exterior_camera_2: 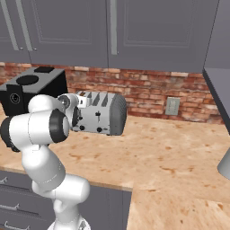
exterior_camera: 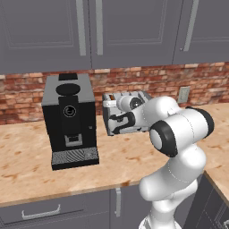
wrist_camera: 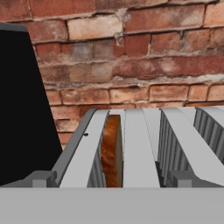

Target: Start the toaster. Once the lever pops up, take the bread to the plate on the dining counter.

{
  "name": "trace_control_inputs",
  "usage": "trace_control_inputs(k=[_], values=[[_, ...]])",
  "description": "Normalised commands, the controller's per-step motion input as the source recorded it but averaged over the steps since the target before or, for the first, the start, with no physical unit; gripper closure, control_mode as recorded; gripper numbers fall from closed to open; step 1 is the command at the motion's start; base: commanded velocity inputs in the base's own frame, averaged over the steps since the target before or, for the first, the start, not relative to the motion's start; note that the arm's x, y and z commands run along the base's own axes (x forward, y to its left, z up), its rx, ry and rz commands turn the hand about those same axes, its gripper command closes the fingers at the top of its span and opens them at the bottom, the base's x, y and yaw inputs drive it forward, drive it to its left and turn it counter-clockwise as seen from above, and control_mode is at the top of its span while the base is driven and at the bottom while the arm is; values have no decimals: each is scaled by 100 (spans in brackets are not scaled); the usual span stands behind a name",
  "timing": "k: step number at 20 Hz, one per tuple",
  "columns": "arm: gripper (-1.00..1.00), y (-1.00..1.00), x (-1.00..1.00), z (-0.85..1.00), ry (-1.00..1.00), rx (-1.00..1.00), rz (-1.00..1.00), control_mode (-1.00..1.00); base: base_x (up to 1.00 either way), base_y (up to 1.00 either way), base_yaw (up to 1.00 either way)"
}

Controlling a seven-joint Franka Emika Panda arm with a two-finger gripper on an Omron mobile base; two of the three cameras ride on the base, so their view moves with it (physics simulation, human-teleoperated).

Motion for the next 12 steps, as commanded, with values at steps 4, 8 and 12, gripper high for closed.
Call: trace_control_inputs(k=[4, 8, 12], values=[[-100, 0, 0, 0, 0, 0, 0, -100, 0, 0, 0], [-100, 0, 0, 0, 0, 0, 0, -100, 0, 0, 0], [-100, 0, 0, 0, 0, 0, 0, -100, 0, 0, 0]])
